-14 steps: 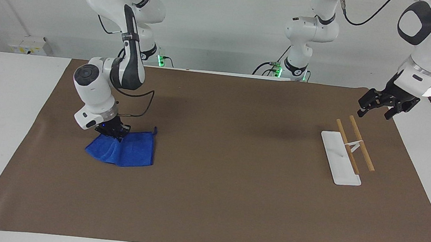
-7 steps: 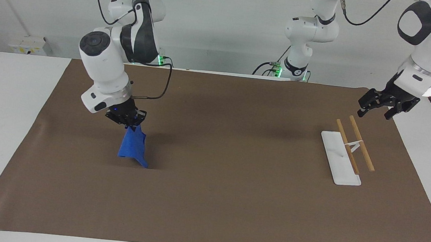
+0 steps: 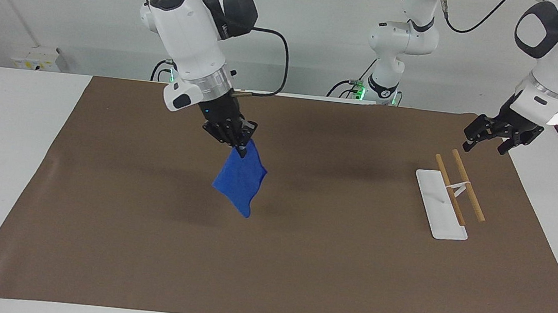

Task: Right arm passes towel to left arm to hang
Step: 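Lift the blue towel with the right gripper toward the left gripper, then grasp the towel with the left gripper while the right gripper holds it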

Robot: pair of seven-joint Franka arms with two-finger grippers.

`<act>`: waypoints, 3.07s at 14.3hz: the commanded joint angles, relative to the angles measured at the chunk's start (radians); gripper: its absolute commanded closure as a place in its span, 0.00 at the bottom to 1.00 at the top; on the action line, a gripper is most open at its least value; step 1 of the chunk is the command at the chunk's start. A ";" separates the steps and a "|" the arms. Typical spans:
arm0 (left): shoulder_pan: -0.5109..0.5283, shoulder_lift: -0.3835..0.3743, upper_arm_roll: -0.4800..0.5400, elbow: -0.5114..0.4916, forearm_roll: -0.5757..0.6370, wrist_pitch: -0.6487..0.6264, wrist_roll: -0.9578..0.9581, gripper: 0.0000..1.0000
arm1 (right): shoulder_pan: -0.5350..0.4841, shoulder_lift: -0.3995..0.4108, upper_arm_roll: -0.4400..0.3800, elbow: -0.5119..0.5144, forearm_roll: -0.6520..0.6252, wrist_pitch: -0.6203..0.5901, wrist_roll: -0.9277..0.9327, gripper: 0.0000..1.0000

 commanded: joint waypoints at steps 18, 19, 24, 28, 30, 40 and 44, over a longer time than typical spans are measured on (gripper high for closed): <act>-0.077 0.070 -0.013 -0.021 -0.303 0.186 -0.521 0.00 | 0.285 0.135 0.000 0.082 0.388 0.603 0.577 1.00; -0.079 0.079 -0.013 -0.022 -0.346 0.207 -0.583 0.00 | 0.288 0.135 0.000 0.082 0.388 0.603 0.579 1.00; -0.120 0.121 -0.013 -0.106 -0.563 0.384 -0.745 0.00 | 0.291 0.135 0.000 0.081 0.385 0.603 0.579 1.00; -0.151 0.136 -0.016 -0.145 -0.726 0.444 -0.744 0.00 | 0.291 0.135 0.000 0.079 0.385 0.603 0.580 1.00; -0.171 0.133 -0.016 -0.159 -0.789 0.445 -0.742 0.00 | 0.291 0.135 0.000 0.081 0.387 0.603 0.580 1.00; -0.171 0.101 -0.016 -0.154 -0.819 0.428 -0.744 1.00 | 0.291 0.135 0.000 0.081 0.390 0.603 0.583 1.00; -0.162 0.062 -0.010 -0.151 -0.811 0.399 -0.754 1.00 | 0.289 0.135 0.000 0.081 0.388 0.603 0.582 1.00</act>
